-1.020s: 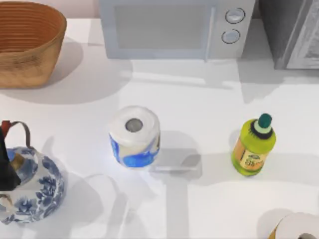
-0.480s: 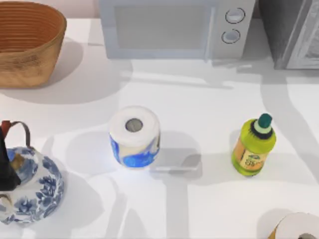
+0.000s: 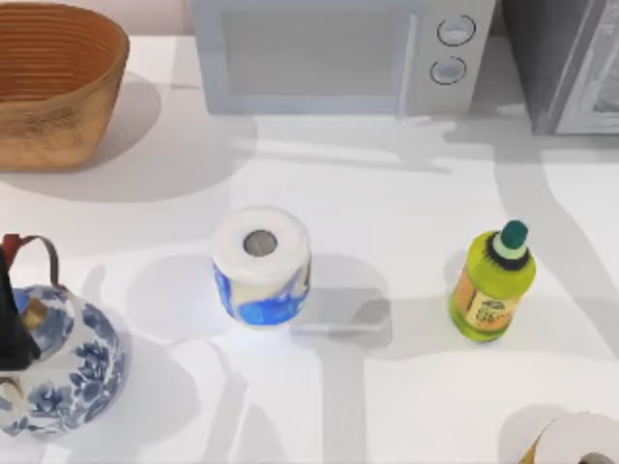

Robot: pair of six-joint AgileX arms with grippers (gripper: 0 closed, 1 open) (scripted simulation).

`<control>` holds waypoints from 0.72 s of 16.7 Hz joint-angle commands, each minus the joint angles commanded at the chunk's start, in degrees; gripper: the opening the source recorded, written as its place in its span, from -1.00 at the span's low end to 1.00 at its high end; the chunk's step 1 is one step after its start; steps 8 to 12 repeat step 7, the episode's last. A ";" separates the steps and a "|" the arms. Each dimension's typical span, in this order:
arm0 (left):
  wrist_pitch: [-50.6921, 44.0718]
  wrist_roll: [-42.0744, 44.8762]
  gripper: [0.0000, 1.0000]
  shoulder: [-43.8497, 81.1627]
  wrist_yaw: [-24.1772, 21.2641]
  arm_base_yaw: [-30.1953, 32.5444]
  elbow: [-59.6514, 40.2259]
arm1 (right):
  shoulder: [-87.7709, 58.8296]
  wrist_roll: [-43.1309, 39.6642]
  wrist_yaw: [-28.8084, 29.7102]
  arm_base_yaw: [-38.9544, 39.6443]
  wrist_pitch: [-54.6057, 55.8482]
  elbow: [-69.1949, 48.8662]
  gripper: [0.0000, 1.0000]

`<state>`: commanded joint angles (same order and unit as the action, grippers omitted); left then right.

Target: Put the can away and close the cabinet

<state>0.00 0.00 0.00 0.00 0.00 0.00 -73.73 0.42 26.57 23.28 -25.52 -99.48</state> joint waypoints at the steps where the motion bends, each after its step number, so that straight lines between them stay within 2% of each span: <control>1: 0.00 0.00 1.00 0.00 0.00 0.00 0.00 | -1.17 0.01 -0.58 -0.68 0.34 -0.79 1.00; 6: 0.00 0.00 1.00 0.00 0.00 0.00 0.00 | -7.44 0.06 -4.08 -4.01 2.25 -5.19 1.00; 12: 0.00 0.00 1.00 0.00 0.00 0.00 0.00 | -7.69 0.06 -4.23 -4.15 2.34 -5.39 1.00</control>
